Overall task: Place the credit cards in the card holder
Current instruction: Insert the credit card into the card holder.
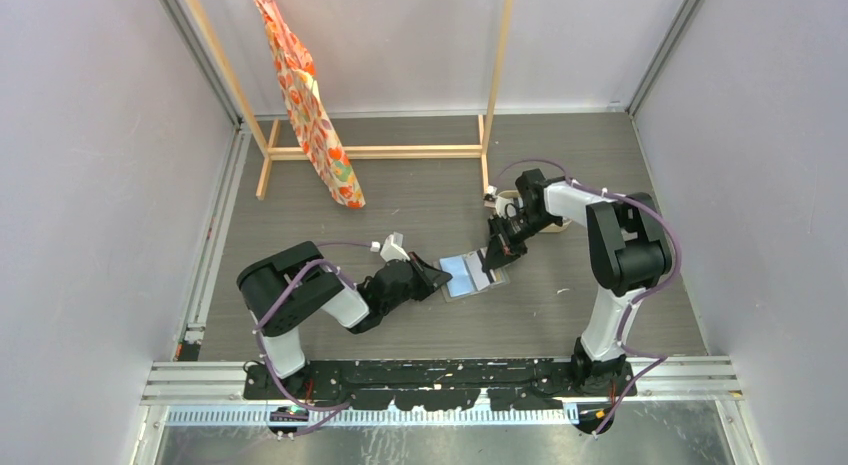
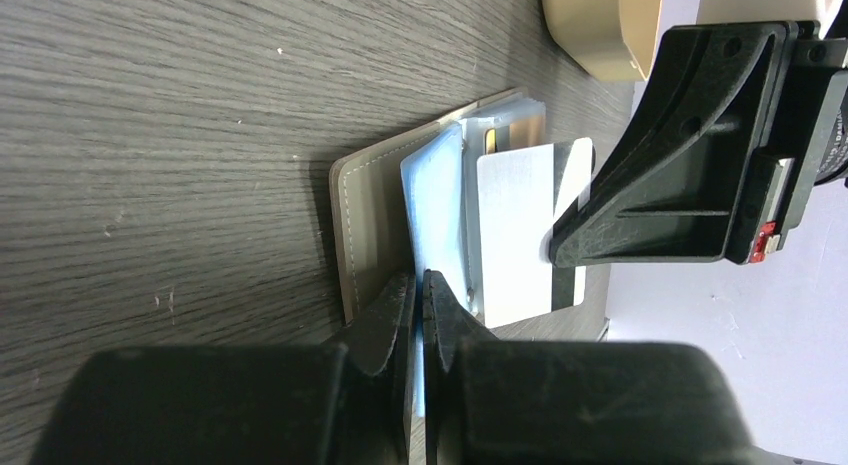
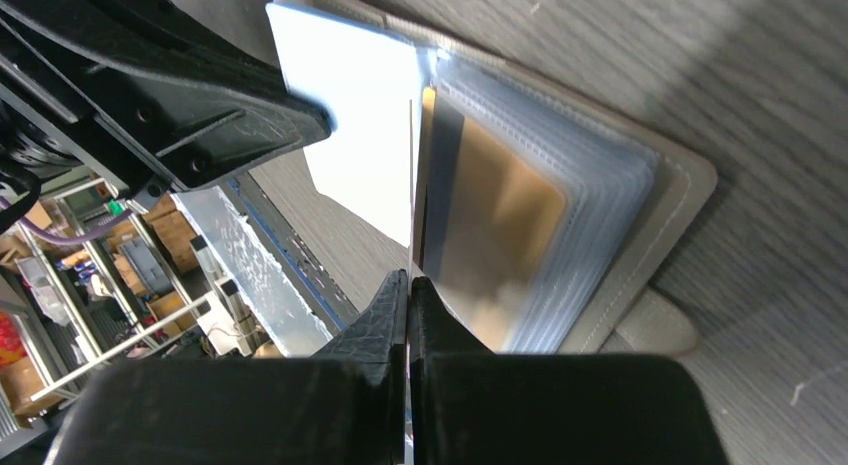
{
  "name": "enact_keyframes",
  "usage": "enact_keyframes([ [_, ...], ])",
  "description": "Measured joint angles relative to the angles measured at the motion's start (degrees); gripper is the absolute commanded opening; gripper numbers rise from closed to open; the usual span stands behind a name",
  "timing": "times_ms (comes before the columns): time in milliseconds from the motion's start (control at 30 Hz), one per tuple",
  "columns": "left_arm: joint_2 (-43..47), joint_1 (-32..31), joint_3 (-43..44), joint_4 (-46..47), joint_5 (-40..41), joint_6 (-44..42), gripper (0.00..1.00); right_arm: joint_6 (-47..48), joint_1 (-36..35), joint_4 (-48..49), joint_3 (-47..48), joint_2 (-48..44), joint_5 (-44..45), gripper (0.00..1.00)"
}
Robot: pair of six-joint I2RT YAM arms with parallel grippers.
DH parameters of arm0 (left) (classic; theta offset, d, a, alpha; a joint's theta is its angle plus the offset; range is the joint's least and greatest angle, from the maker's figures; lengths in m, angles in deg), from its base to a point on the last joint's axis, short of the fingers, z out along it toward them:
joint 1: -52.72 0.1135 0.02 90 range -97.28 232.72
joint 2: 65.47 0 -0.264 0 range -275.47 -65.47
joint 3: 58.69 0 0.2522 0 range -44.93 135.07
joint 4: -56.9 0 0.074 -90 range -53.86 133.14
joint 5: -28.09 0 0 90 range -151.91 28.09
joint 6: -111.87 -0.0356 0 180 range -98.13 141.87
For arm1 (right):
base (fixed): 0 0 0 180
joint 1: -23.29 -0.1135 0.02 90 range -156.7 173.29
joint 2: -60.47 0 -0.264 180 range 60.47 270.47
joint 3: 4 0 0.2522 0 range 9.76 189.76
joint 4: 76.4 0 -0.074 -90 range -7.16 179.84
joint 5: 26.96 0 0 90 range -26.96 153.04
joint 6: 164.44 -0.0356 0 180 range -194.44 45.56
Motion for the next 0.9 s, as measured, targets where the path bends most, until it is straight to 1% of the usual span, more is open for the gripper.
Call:
enact_keyframes([
  [333,0.1,0.0,0.2,-0.5,-0.7,-0.2,0.04,-0.8,-0.8,0.3,2.2,3.1,0.1,0.01],
  [533,0.4,0.1,0.3,-1.2,-1.0,-0.4,0.04,0.4,-1.0,-1.1,3.7,4.8,-0.6,0.01],
  [900,1.7,0.2,1.3,-5.0,-1.3,-0.5,0.08,2.4,-1.4,-2.5,4.4,6.3,-1.9,0.01],
])
